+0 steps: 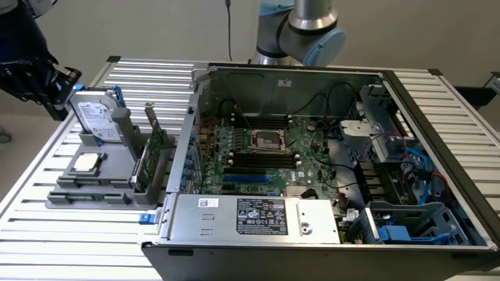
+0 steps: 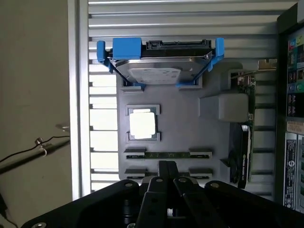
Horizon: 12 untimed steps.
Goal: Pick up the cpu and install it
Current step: 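Reach for the cpu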
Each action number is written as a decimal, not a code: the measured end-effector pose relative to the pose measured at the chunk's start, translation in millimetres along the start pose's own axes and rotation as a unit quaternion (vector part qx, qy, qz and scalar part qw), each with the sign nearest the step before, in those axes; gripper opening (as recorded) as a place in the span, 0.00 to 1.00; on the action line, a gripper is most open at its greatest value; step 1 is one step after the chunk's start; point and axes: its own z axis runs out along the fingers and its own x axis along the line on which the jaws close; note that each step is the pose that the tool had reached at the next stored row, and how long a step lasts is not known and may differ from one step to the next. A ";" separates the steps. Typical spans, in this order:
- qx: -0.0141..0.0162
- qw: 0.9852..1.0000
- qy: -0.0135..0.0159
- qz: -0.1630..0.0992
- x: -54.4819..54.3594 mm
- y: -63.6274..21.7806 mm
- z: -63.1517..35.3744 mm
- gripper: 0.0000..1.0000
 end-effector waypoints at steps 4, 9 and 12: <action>0.000 1.000 0.000 0.000 0.1 0.1 0.0 0.11; 0.000 1.000 0.000 0.000 0.1 0.1 0.0 0.11; 0.000 1.000 0.000 0.000 0.1 0.1 0.0 0.11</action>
